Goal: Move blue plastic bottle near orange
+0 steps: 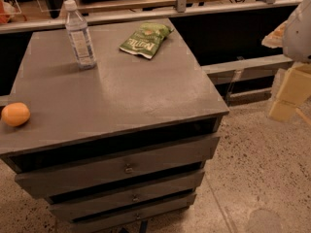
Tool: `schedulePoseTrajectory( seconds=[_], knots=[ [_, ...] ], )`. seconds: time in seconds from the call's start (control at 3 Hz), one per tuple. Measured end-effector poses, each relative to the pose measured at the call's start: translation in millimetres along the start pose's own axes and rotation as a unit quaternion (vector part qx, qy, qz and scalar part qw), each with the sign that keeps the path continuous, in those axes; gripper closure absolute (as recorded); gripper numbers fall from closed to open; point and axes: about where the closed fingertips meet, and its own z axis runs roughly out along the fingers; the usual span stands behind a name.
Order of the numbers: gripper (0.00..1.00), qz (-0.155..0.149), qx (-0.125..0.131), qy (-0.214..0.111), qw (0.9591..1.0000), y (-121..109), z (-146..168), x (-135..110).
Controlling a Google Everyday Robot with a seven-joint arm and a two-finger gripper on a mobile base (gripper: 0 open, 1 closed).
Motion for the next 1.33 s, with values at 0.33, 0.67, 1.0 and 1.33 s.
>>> schedulePoseTrajectory(
  seconds=[0.33, 0.67, 1.0, 1.33],
  knots=[
    [0.0, 0.0, 0.0, 0.0, 1.0, 0, 0, 0],
    [0.0, 0.005, 0.003, -0.011, 0.9999, -1, -2, -2],
    [0.0, 0.03, -0.004, -0.065, 0.9975, -4, 8, -7],
    [0.0, 0.068, -0.013, -0.168, 0.9834, -22, 56, 4]
  ],
)
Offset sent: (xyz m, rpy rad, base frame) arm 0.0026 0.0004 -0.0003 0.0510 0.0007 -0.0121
